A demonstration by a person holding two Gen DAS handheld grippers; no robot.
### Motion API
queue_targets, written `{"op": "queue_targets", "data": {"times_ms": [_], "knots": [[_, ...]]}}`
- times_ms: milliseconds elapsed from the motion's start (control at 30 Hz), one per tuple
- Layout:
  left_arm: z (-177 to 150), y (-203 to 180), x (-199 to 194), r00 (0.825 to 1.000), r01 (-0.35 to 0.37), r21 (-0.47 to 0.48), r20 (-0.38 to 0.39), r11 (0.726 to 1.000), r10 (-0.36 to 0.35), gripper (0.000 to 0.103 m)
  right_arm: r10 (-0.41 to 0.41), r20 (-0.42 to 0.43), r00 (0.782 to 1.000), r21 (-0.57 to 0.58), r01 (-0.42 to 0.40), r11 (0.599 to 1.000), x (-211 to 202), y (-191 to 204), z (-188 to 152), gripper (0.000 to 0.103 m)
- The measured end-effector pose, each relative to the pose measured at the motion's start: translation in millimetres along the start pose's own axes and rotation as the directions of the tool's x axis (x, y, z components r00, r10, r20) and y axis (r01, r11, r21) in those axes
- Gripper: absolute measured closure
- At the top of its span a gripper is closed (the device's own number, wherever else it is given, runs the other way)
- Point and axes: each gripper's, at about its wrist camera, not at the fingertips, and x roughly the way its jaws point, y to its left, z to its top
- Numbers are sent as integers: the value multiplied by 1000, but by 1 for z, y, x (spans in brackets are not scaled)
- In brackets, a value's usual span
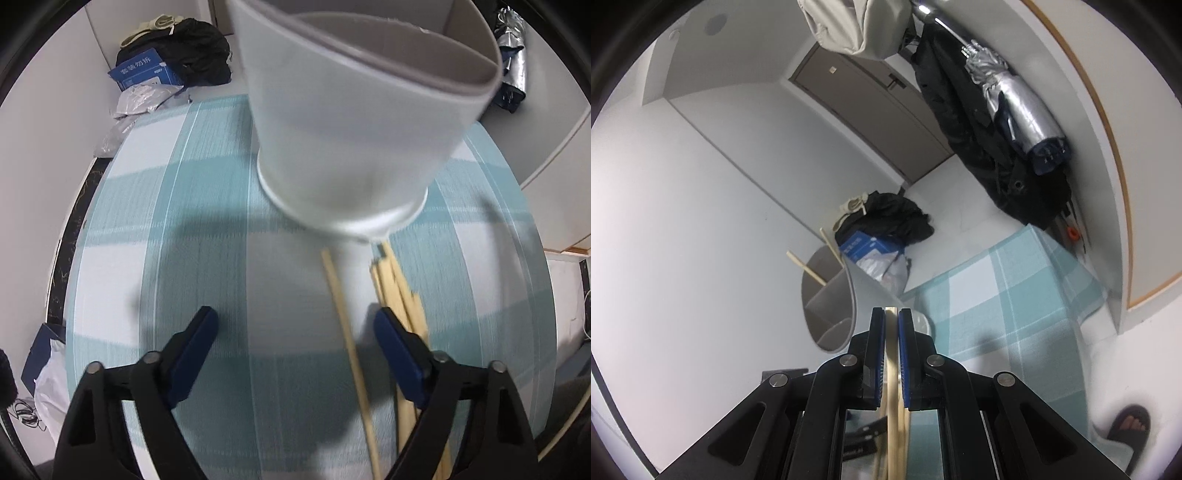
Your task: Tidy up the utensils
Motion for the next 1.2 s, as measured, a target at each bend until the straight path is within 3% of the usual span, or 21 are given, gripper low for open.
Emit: {"op": "queue_targets", "data": {"times_ms": [33, 100, 133, 200, 267, 400, 567, 667, 900, 1200], "knots": [[3, -1, 1, 1000, 1, -1, 8, 1000, -1, 31, -4, 9, 1000, -5, 4, 1000, -2, 1, 1, 97], [5, -1, 0, 1000, 8, -11, 20, 1000, -7, 50, -26, 23, 999, -21, 26, 999, -4, 2, 3, 97], [7, -1, 1, 1000, 7, -14, 25, 1000, -7, 54, -32, 26, 999, -27, 32, 999, -4, 2, 3, 97], [10, -3, 0, 999, 24, -18, 35, 1000, -23, 82, -52, 29, 998, -34, 53, 998, -4, 2, 3, 97], [10, -5, 0, 999, 41, -3, 31, 999, -41, 99, -70, 21, 997, -33, 71, 997, -1, 0, 2, 97], [8, -1, 0, 995, 93, -37, 29, 995, -92, 103, -101, 6, 995, -31, 101, 994, 5, -3, 1, 97], [3, 18, -20, 982, 154, -102, 130, 983, -140, 103, -101, 13, 995, -56, 101, 993, 6, 2, -4, 97], [0, 24, -39, 961, 201, -124, 218, 972, -171, 103, -98, 23, 995, -92, 100, 991, 6, 10, -10, 97], [-10, 25, -92, 883, 287, -84, 410, 954, -230, 103, -90, 83, 993, -194, 104, 975, 0, 36, -30, 97], [-17, 31, -110, 848, 326, -59, 459, 943, -265, 103, -90, 147, 985, -271, 127, 954, -3, 63, -44, 97]]}}
